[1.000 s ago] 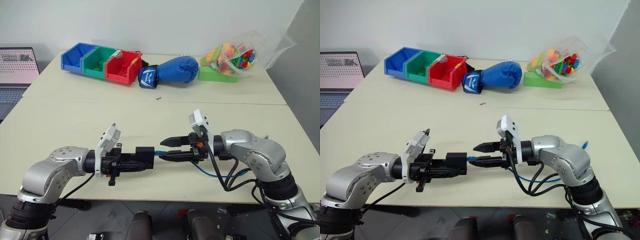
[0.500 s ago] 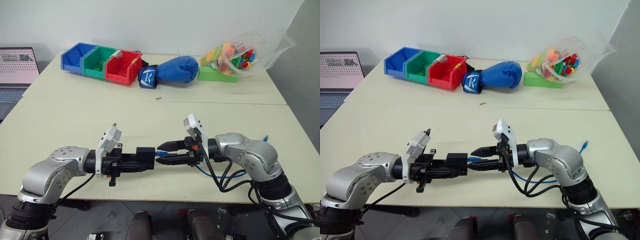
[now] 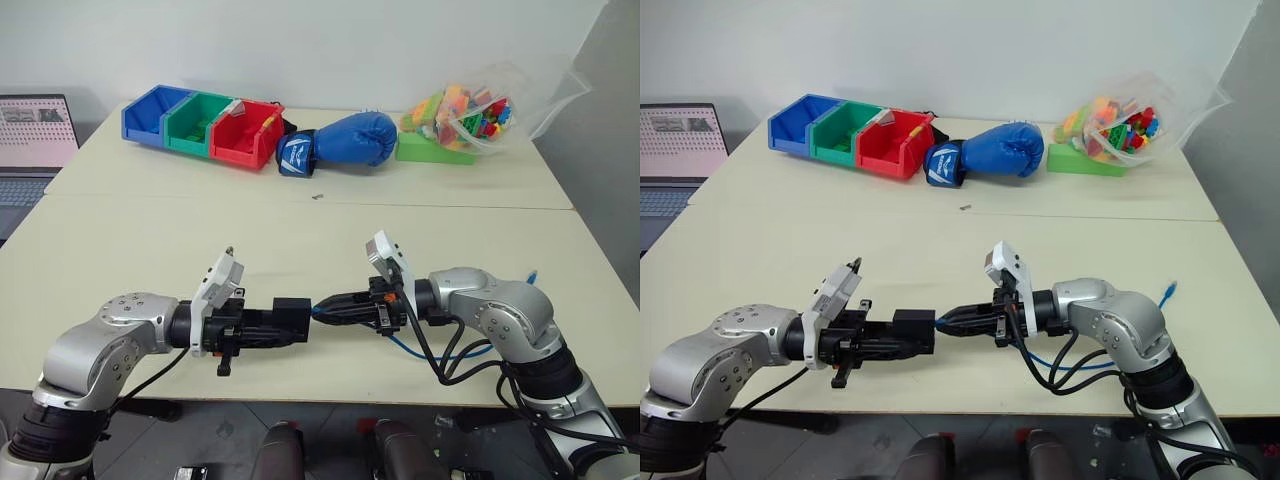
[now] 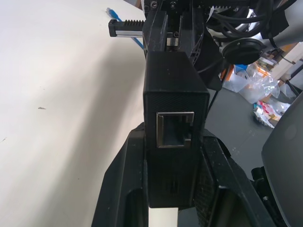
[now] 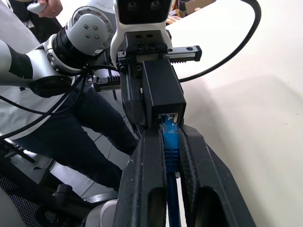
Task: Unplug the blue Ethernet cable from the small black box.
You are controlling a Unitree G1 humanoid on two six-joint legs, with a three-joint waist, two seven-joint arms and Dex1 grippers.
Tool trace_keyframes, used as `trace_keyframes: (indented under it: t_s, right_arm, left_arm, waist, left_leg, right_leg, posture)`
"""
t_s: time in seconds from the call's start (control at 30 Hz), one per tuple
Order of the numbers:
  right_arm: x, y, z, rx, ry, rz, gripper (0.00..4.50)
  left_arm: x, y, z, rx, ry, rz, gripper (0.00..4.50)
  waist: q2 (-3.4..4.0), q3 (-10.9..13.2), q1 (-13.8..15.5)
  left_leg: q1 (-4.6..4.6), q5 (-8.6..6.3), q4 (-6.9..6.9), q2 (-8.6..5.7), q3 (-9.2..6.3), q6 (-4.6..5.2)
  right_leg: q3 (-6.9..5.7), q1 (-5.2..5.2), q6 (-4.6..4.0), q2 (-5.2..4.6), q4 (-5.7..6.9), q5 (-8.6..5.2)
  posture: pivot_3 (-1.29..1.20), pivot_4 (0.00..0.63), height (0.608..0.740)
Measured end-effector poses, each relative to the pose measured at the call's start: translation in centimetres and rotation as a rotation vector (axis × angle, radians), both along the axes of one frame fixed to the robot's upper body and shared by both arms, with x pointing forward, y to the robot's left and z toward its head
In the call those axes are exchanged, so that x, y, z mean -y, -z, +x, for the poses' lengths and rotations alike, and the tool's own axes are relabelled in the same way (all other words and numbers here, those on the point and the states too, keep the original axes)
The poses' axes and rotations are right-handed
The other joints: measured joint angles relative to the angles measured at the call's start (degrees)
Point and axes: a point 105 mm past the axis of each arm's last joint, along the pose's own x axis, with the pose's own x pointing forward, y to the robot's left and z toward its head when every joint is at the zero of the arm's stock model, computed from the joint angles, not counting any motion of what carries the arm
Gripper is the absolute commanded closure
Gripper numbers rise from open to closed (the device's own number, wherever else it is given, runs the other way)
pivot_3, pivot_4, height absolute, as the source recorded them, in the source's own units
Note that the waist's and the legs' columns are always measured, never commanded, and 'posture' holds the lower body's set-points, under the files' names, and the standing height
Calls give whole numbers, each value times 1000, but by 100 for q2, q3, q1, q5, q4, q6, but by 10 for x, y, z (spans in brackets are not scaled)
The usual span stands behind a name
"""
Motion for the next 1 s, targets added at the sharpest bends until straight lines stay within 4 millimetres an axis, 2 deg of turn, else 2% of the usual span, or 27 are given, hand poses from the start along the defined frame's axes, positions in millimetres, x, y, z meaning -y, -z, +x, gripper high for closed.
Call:
trace_keyframes:
  t_s: [0.23,0.43,0.57,0.63,0.7,0.83,0.9,1.0]
  right_arm:
    - [2,3,-4,-35,-26,-19,4410]
    - [32,23,7,-92,68,-113,4420]
    - [43,26,18,-60,132,-132,4420]
    - [46,22,38,-3,227,-108,4421]
    - [43,13,71,116,366,-107,4421]
    - [45,-8,130,358,587,-184,4421]
    - [41,-1,153,420,656,-257,4421]
    - [38,22,180,446,737,-382,4421]
  left_arm:
    - [1,4,-6,-12,14,1,3713]
    - [-11,8,0,-23,-83,9,3713]
    - [-19,9,3,-18,-140,11,3713]
    - [-27,8,6,-13,-190,11,3713]
    - [-34,9,11,-9,-248,15,3713]
    - [-35,8,20,37,-309,17,3713]
    - [-33,7,25,58,-328,18,3713]
    - [-29,5,29,92,-325,24,3713]
  waist:
    - [1,1,0]
    - [3,3,1]
    - [4,4,-3]
    - [4,4,-22]
    - [9,8,-83]
    - [11,9,-96]
    - [10,8,-90]
    - [11,9,-86]
  left_leg:
    - [-1,0,0,0,0,0]
    - [-2,0,0,0,1,0]
    - [-1,0,-1,1,1,1]
    - [1,0,-1,2,2,0]
    - [1,0,0,4,4,0]
    - [-3,0,-2,1,5,0]
    - [-7,0,-6,0,8,0]
    - [-8,0,-11,-3,13,0]
  right_leg:
    - [0,0,0,0,0,0]
    - [1,-2,-1,-1,-3,-1]
    - [1,-3,-1,0,-2,-1]
    - [3,-4,0,2,-1,-1]
    - [6,-8,3,4,1,2]
    - [5,-8,0,3,-1,0]
    - [6,-10,-1,2,-3,1]
    - [10,-14,-27,-2,-2,16]
  posture:
    - [0,150,740]
    - [0,150,740]
    - [0,150,740]
    - [0,150,740]
    - [0,150,740]
    - [0,150,740]
    - [0,150,740]
    - [0,150,740]
